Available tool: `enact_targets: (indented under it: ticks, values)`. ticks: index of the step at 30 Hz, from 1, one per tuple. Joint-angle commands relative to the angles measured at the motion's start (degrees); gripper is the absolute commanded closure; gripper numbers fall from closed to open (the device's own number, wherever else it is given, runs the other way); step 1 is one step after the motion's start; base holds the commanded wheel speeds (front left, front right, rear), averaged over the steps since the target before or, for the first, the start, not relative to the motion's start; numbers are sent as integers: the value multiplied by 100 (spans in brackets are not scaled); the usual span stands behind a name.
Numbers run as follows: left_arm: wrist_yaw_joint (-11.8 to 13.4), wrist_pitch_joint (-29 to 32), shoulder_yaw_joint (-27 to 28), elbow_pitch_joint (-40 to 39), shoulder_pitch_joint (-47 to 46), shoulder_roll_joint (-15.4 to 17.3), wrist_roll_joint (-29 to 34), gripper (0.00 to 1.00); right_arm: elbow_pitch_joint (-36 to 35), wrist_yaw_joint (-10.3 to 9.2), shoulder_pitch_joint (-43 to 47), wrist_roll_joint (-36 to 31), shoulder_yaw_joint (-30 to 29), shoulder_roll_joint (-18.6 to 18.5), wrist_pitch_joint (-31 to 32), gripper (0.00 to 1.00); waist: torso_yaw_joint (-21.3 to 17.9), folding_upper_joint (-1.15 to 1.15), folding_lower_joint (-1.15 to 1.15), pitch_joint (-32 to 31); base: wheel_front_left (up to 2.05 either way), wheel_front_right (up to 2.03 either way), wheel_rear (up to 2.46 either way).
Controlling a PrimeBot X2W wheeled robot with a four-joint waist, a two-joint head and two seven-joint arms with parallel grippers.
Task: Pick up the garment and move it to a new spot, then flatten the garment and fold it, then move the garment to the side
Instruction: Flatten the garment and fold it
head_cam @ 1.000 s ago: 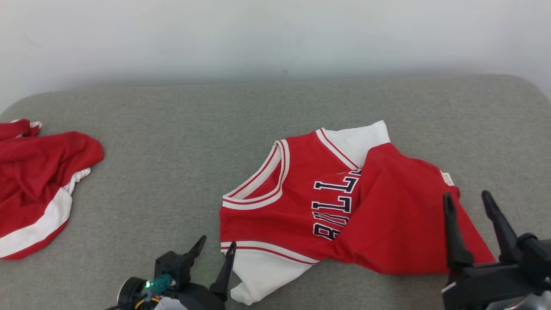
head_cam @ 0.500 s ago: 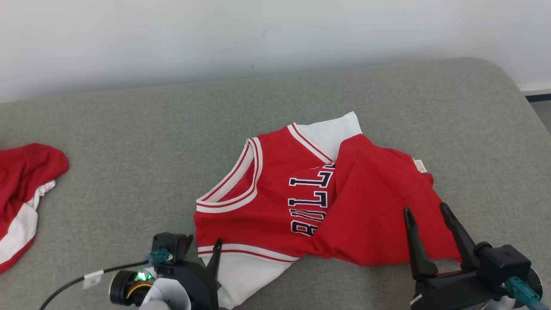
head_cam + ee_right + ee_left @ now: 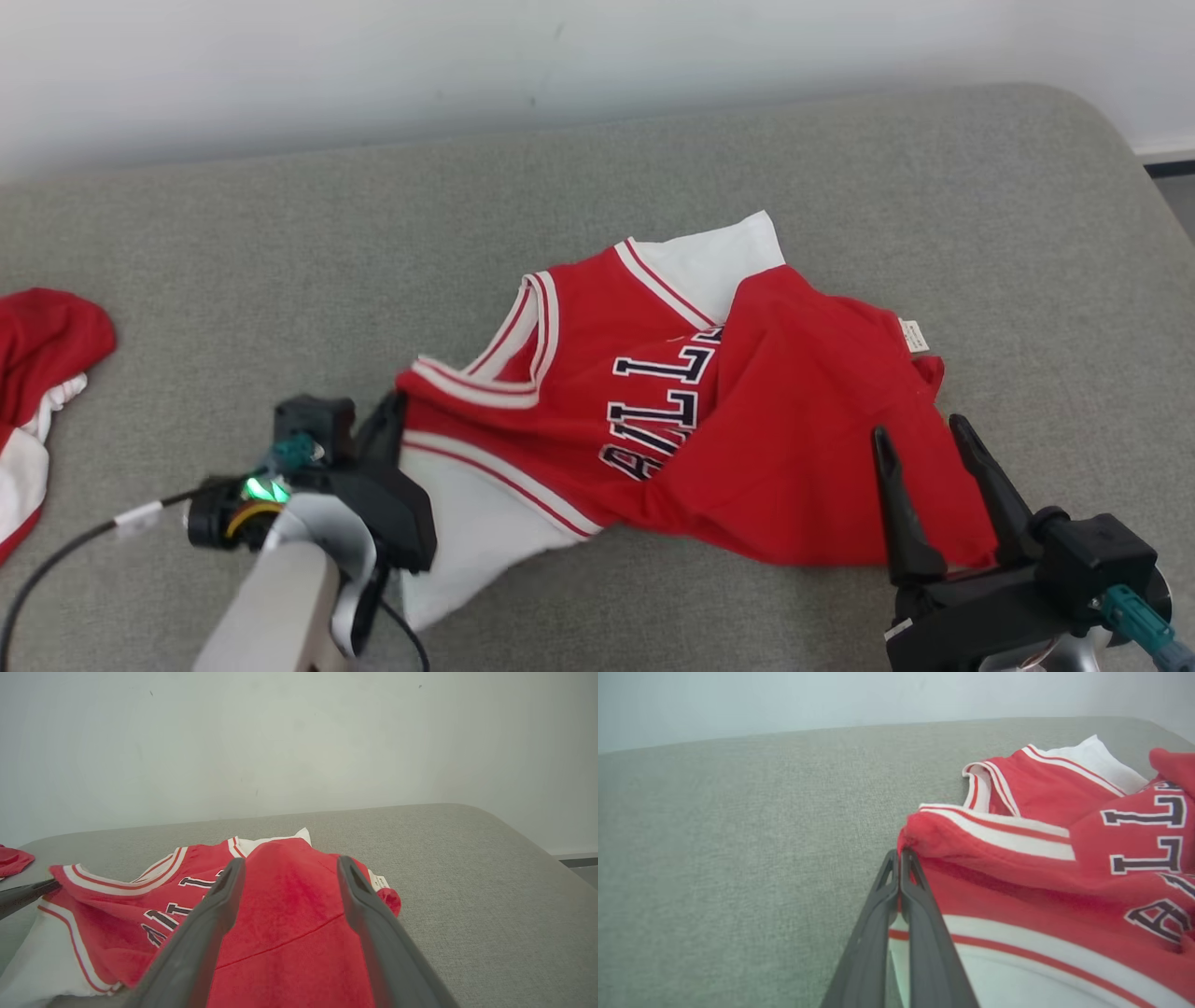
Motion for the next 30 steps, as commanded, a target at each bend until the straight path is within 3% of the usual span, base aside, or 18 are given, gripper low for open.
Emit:
enact_targets:
  ticks: [1, 9, 10, 11, 12, 23, 30]
  values:
    - [30, -84, 32, 35, -139, 46, 57, 100, -15, 4, -45, 13, 19, -16, -18, 0, -30, 0, -1, 81, 0, 0, 0]
    - [111, -518, 76, 681, -733, 180, 138, 100, 18, 4, -212, 28, 150, -81, -33, 0, -116, 0, -1, 312, 0, 0, 0]
    - [115, -574, 69, 762, -786, 187, 148, 80, 28, 4, -234, 36, 164, -100, -27, 0, -116, 0, -1, 323, 0, 0, 0]
    - [143, -653, 76, 828, -835, 191, 150, 17, 35, 4, -250, 42, 159, -113, -24, 0, -107, 0, -1, 329, 0, 0, 0]
    - [167, -717, 89, 895, -873, 192, 149, 0, 43, 4, -254, 47, 135, -125, -26, 0, -79, 0, -1, 321, 0, 0, 0]
    - [272, -890, 56, 743, -452, 430, 178, 0, -2, 4, -84, 19, 38, -157, 81, 0, 379, 0, -1, -1, 0, 0, 0]
    - [268, -566, -193, -552, 629, 614, 227, 0, -61, 4, 6, 36, 50, -133, 141, 0, 547, 0, -1, -118, 0, 0, 0]
